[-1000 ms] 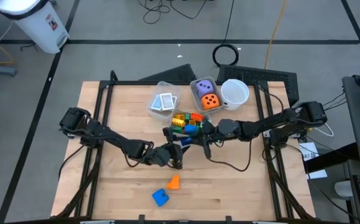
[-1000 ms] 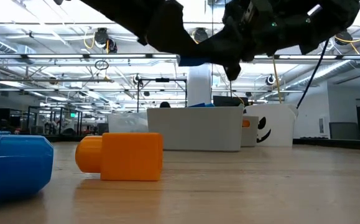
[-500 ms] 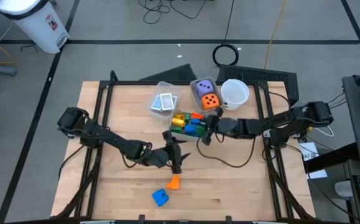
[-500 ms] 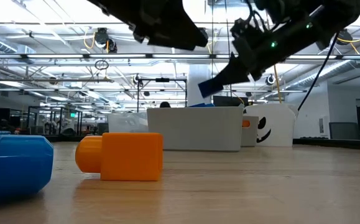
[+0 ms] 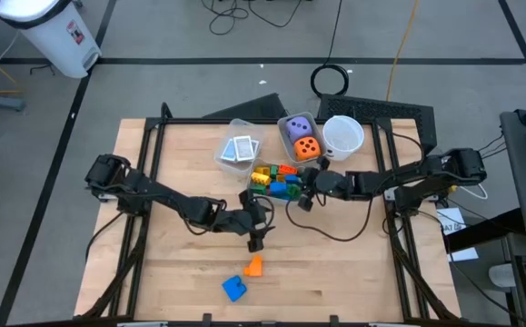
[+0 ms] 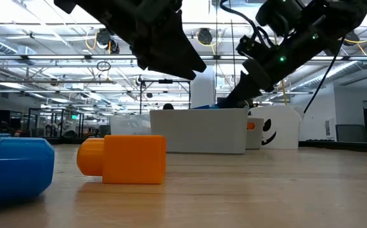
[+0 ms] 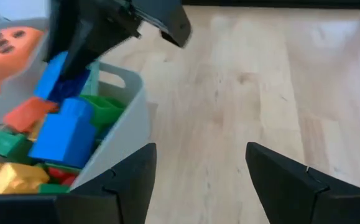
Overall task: Pick & Place Toys
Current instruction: Put the blue game piece into the bottom gray bin
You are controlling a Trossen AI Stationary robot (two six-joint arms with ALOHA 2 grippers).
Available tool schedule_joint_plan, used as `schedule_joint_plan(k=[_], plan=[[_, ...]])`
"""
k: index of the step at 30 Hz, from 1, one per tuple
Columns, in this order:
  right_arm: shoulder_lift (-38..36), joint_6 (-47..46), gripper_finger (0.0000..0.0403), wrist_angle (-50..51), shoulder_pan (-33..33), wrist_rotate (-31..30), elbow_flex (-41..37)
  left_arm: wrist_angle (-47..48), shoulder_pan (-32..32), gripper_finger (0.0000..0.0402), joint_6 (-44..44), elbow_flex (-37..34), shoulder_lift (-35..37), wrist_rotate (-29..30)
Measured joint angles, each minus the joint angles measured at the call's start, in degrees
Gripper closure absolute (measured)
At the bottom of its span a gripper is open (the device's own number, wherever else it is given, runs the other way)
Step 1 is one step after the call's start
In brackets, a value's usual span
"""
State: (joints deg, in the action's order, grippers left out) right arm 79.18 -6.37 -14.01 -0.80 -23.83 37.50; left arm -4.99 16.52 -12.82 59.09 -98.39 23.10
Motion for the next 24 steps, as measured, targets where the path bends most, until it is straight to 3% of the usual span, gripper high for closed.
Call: schedule_joint_plan(k=[9, 13, 19, 24], plan=[[-1.94, 1.43, 0.0206, -1.55, 1.71, -0.08, 0.0, 0.04, 0.57, 0.0146, -0.96, 0.0, 0.0, -4.54], [-4.83, 2.57, 0.0172, -1.53, 3.19, -0.07, 0.0, 0.01, 1.58, 0.0146, 0.43, 0.0, 0.13, -10.68], [-8.16, 2.58, 0.0159, -1.43, 5.49, -0.07, 0.0, 3.78, 8.88, 0.0146, 7.63, 0.02, 0.12, -24.18], [-8.63, 2.58, 0.0168, -1.51, 6.64, -0.01, 0.0, 9.76, 15.98, 0.0147, 7.63, 0.02, 0.09, -24.26]])
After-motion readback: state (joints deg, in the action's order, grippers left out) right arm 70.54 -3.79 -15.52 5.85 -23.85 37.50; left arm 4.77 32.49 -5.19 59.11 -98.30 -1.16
